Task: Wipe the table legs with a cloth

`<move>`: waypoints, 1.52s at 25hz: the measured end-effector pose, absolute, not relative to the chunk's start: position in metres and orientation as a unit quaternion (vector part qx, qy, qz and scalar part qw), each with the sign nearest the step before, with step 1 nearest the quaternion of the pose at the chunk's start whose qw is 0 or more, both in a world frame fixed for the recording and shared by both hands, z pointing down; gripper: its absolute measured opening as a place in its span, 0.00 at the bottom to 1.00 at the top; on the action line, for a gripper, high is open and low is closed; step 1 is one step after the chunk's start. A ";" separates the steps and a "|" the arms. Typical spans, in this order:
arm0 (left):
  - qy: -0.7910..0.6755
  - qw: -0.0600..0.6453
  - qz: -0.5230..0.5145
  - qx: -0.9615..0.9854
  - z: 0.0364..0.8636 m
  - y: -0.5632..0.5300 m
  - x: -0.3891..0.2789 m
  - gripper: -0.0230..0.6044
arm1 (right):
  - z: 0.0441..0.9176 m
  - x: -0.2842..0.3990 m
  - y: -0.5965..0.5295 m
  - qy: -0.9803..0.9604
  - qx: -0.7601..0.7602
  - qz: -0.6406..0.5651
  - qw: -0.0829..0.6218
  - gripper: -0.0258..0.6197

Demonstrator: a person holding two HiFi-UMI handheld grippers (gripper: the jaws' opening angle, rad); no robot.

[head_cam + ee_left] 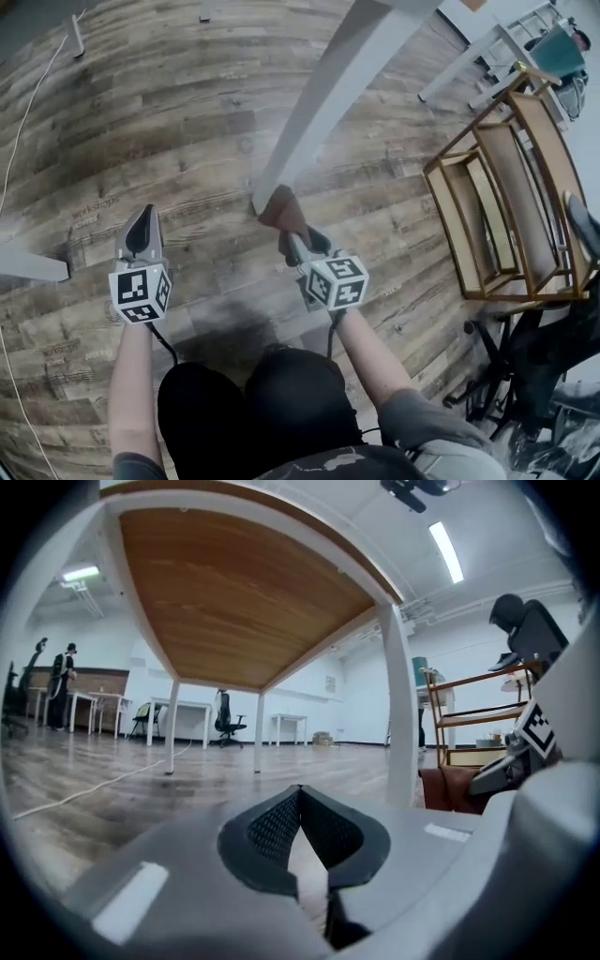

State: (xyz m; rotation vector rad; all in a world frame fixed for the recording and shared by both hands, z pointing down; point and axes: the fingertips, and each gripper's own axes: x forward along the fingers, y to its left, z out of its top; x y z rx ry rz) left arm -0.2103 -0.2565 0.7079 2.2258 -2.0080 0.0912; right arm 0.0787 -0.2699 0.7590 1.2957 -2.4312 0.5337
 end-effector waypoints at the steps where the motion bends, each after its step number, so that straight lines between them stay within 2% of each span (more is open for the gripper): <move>1: -0.657 0.055 0.026 0.751 0.686 -0.261 -0.200 0.07 | 0.729 0.085 -0.273 -0.856 0.465 0.171 0.145 0.17; 5: -0.605 -0.002 -0.001 0.796 0.590 -0.278 -0.150 0.07 | 0.606 0.098 -0.287 -0.868 0.485 0.082 0.072 0.17; 12: -0.529 -0.055 -0.074 0.844 0.439 -0.300 -0.072 0.07 | 0.424 0.093 -0.295 -0.874 0.483 -0.043 -0.038 0.17; 18: -0.507 -0.092 -0.098 0.852 0.381 -0.306 -0.034 0.07 | 0.357 0.073 -0.298 -0.871 0.476 -0.096 -0.071 0.17; 24: -0.515 -0.061 -0.081 0.851 0.431 -0.309 -0.029 0.07 | 0.407 0.079 -0.310 -0.866 0.496 -0.048 -0.035 0.17; 33: -0.513 0.004 -0.016 0.858 0.575 -0.312 -0.013 0.07 | 0.568 0.095 -0.313 -0.858 0.506 0.055 0.066 0.17; 38: -0.524 0.042 0.027 0.850 0.650 -0.309 -0.018 0.07 | 0.650 0.100 -0.310 -0.848 0.507 0.120 0.096 0.17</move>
